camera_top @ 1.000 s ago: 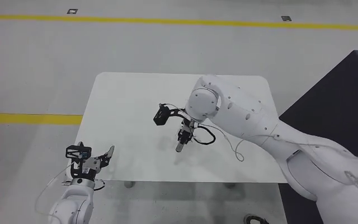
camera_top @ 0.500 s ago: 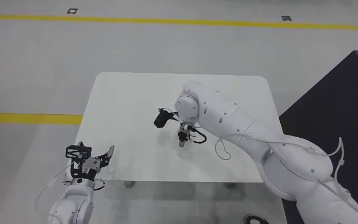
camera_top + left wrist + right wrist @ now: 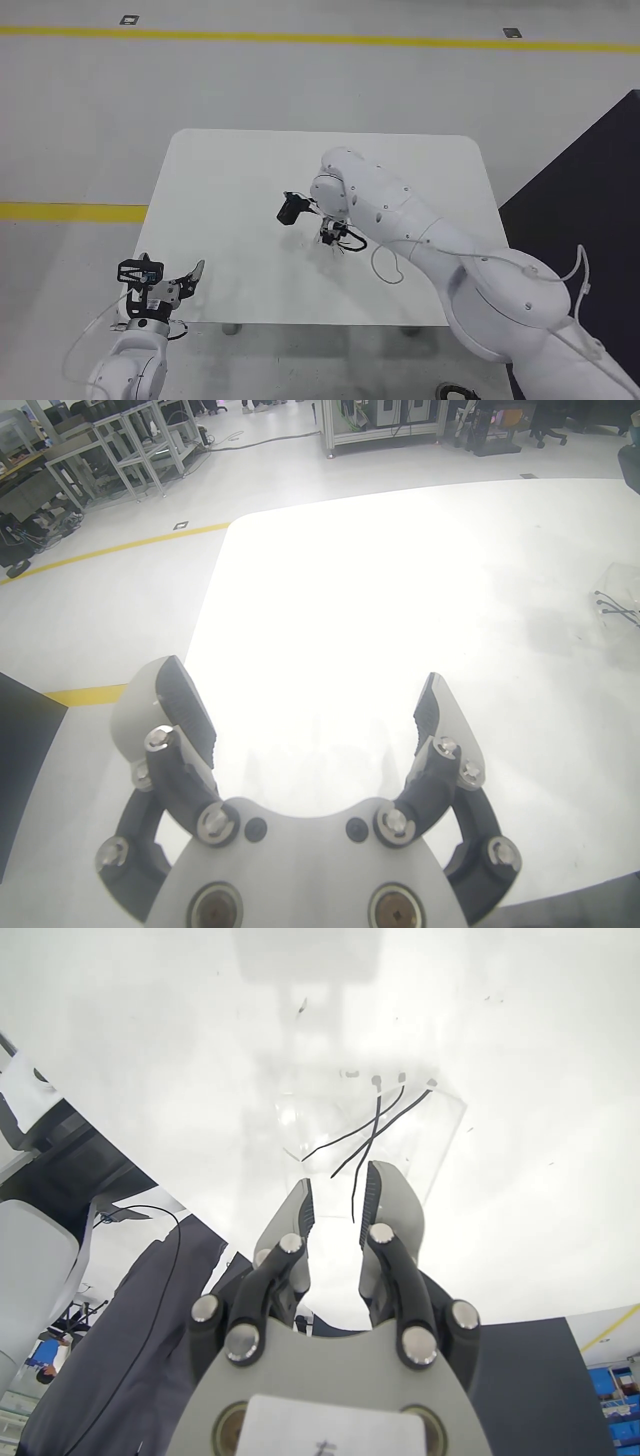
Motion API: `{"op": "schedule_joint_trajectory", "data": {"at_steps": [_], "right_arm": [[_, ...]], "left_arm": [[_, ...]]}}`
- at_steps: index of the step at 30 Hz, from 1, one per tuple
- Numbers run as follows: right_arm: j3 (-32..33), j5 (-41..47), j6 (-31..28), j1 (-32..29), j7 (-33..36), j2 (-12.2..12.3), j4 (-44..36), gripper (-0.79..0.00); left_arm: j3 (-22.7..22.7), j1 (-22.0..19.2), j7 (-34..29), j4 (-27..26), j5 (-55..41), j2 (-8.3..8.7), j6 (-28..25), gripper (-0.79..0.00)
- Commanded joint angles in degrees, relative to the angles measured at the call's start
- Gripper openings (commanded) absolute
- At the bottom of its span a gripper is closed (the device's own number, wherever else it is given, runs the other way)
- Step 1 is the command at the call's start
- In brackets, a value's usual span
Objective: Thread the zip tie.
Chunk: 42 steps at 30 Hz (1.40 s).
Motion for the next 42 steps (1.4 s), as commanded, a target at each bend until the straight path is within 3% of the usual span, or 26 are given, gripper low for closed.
{"op": "schedule_joint_trajectory", "data": {"at_steps": [1,30,31,33,34,42], "right_arm": [[0.0,0.42,-1.12,-0.14,-1.12,-0.51,1.02,-0.588],[0.0,-1.99,-0.96,-1.8,-0.96,-6.55,13.68,-0.563],[0.0,-1.7,-0.83,-1.82,-0.83,-6.73,14.13,-0.573],[0.0,-1.28,-0.59,-1.83,-0.59,-7.03,15.16,-0.69],[0.0,-1.16,-0.29,-1.74,-0.29,-7.17,15.62,-0.785],[0.0,2.27,-1.26,-0.6,-1.25,-7.57,17.04,-0.785]], "left_arm": [[0.0,0.0,0.0,0.0,0.0,0.0,0.0,0.0],[0.0,0.0,0.0,0.0,0.0,0.0,0.0,0.0],[0.0,0.0,0.0,0.0,0.0,0.0,0.0,0.0],[0.0,0.0,0.0,0.0,0.0,0.0,0.0,0.0],[0.0,0.0,0.0,0.0,0.0,0.0,0.0,0.0],[0.0,0.0,0.0,0.0,0.0,0.0,0.0,0.0]]}}
